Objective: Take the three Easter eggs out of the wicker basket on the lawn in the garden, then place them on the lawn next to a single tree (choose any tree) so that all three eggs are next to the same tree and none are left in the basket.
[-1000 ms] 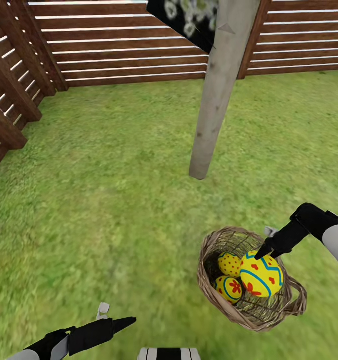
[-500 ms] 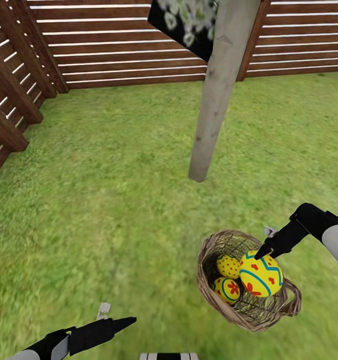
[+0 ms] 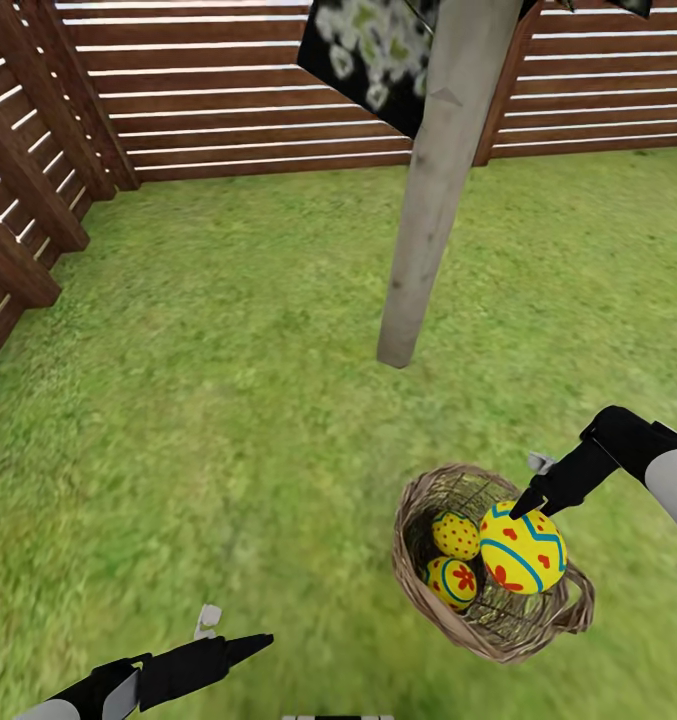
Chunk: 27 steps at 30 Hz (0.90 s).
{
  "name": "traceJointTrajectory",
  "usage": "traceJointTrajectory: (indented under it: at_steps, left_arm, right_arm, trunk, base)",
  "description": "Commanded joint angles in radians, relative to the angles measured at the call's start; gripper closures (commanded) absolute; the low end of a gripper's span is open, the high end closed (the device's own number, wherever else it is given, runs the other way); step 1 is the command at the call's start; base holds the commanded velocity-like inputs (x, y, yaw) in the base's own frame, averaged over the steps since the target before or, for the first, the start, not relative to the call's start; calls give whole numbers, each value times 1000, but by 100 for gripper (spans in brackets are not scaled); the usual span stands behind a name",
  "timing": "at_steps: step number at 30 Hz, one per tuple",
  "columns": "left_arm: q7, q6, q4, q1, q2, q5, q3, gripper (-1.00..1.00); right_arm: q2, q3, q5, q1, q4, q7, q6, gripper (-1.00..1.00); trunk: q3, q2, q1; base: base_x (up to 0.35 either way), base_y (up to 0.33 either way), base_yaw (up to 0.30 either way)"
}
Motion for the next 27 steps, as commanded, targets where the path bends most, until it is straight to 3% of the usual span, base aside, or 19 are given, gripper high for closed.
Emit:
traceJointTrajectory:
  at_steps: [1, 10, 13, 18, 27]
  left_arm:
    - [-3, 11, -1, 0, 1, 9, -8, -100]
    - [-3, 11, -1, 0, 1, 9, -8, -100]
    - [-2, 11, -1, 0, 1, 9, -8, -100]
    - [-2, 11, -1, 0, 1, 9, -8, -100]
    - [-1, 11, -1, 0, 1, 9, -8, -100]
  right_arm:
    - [0, -4, 11, 0, -2, 8, 11, 100]
    - [-23, -6, 4, 0, -38, 8, 11, 100]
    - [-53, -9, -10, 0, -68, 8, 12, 100]
    - [-118, -10, -95, 0, -151, 8, 16, 100]
    - [-261, -10, -285, 0, -276, 8, 24, 100]
  trunk:
    - [3, 7, -4]
    - [31, 70, -38]
    - [40, 91, -50]
    - [56, 126, -69]
    - [56, 126, -69]
  base:
    - [0, 0, 0]
    - [0, 0, 0]
    - [0, 0, 0]
    - [0, 0, 0]
    - [0, 0, 0]
